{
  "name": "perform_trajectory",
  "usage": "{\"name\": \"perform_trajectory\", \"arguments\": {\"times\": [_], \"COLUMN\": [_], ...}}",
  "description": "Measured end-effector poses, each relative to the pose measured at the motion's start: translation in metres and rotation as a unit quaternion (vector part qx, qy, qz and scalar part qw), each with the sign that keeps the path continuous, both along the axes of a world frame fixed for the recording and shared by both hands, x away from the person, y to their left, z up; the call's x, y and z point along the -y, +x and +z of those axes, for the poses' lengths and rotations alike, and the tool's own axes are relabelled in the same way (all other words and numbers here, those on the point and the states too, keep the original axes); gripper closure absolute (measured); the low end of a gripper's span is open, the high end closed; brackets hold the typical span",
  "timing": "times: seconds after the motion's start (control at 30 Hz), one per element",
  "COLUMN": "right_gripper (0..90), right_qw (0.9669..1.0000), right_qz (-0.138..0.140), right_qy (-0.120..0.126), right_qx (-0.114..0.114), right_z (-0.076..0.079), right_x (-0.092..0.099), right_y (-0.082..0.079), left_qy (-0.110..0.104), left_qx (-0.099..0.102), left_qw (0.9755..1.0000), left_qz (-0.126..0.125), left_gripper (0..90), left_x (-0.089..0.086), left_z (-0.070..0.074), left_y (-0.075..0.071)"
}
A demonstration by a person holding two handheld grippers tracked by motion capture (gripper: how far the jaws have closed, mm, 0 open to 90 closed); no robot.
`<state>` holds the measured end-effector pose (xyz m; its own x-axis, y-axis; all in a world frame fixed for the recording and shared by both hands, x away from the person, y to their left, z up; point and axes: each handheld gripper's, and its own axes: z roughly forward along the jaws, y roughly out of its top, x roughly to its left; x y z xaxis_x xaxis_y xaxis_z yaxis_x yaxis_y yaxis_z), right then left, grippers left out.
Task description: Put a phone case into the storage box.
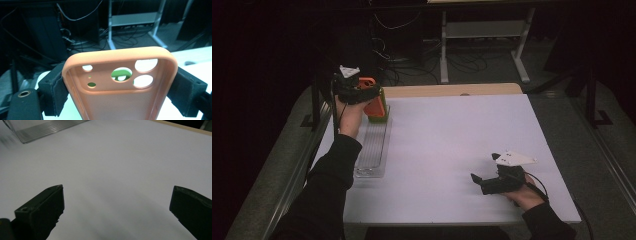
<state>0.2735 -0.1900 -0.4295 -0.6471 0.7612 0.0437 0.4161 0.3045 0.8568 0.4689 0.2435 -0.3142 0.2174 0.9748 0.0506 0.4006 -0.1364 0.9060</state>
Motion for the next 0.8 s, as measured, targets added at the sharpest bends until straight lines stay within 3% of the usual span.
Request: {"name": "perform_trajectory", "arguments": {"times": [0.07, 0.3, 0.33, 0.43, 0.63, 0.7, 0.8], "right_gripper": [0.0, 0.0, 0.0, 0.0, 0.0, 0.0, 0.0], "right_qw": [1.0000, 1.0000, 1.0000, 1.0000, 1.0000, 0.9999, 1.0000], "right_qz": [0.001, -0.003, -0.003, -0.004, -0.007, -0.009, -0.007], "right_qy": [0.000, 0.002, 0.001, 0.004, 0.005, 0.006, 0.004], "right_qx": [0.001, 0.002, 0.006, 0.005, 0.004, -0.003, 0.005], "right_z": [0.000, 0.001, 0.001, 0.001, 0.002, 0.002, 0.002], "right_x": [0.000, 0.001, 0.002, 0.002, 0.003, 0.002, 0.003], "right_y": [0.000, 0.000, 0.001, 0.000, 0.000, -0.001, 0.000], "left_qy": [-0.006, 0.020, 0.014, 0.025, 0.034, 0.031, 0.030], "left_qx": [-0.003, -0.010, -0.010, -0.021, -0.020, -0.020, -0.025], "left_qw": [1.0000, 0.9996, 0.9996, 0.9991, 0.9984, 0.9984, 0.9982], "left_qz": [0.003, 0.016, 0.021, 0.026, 0.040, 0.044, 0.044], "left_gripper": [14.4, 14.2, 14.2, 14.1, 13.9, 13.9, 13.8], "left_x": [0.002, 0.008, 0.010, 0.008, 0.010, 0.010, 0.010], "left_z": [-0.006, -0.024, -0.026, -0.033, -0.044, -0.047, -0.051], "left_y": [0.002, 0.008, 0.009, 0.010, 0.011, 0.012, 0.012]}}
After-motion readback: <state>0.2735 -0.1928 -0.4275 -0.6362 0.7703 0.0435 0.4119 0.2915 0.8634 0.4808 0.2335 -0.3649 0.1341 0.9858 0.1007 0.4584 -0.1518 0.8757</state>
